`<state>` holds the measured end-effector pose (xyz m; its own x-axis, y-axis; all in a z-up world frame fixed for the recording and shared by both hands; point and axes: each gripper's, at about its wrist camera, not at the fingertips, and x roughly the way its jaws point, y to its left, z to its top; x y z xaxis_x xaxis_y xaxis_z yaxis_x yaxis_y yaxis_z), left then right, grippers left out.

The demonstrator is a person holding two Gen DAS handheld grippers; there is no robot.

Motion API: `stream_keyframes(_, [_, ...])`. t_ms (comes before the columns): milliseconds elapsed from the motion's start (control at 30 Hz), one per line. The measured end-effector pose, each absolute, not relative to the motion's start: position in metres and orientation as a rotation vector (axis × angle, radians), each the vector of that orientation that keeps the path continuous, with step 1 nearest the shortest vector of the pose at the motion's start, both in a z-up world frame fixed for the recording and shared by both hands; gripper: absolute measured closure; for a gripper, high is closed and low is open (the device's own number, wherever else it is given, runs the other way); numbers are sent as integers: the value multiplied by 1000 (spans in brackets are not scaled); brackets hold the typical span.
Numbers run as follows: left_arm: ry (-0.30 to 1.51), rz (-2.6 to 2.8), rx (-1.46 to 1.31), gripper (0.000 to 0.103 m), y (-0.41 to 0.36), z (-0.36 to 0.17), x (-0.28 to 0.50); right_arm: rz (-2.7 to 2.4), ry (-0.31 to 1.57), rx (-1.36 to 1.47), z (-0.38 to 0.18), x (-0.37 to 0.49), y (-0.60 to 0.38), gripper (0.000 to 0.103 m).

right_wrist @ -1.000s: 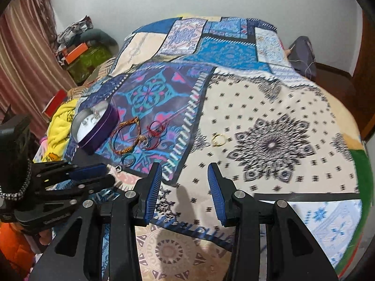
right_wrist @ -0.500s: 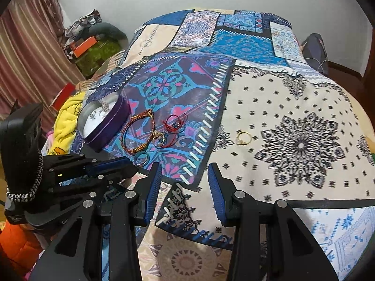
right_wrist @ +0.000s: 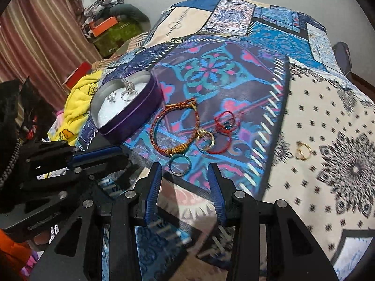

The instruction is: Organize jewelry

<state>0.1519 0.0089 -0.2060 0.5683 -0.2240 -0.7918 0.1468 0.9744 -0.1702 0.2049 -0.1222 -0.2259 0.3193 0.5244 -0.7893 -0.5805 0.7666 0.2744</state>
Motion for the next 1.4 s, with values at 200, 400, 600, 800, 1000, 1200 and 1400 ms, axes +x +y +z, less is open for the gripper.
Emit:
stream_keyframes(200, [924,-228,-103,95,10,-202,148,718,990,-133,-229,202,-109,77])
stream_keyframes(400, [909,-233,-119,95,10,-195,145,719,985,-121,-226,202,-113,83])
stream_keyframes(600, [872,-221,-114,95,11,-179,138,708,946,-77,-206,195,-122,83])
stream_keyframes(800, [819,-208,-107,95,15,-157,129,702,868,-55,-175,189,-127,83])
stream_keyframes(1000, [748,-183,-95,95,21,-132,122,702,790,-36,-148,184,-126,83])
stream_keyframes(1200, [686,-157,-98,95,32,-112,120,713,724,-9,-128,184,-122,83])
stream_keyframes(1400, [654,-117,-107,95,49,-104,124,739,691,10,-118,189,-113,83])
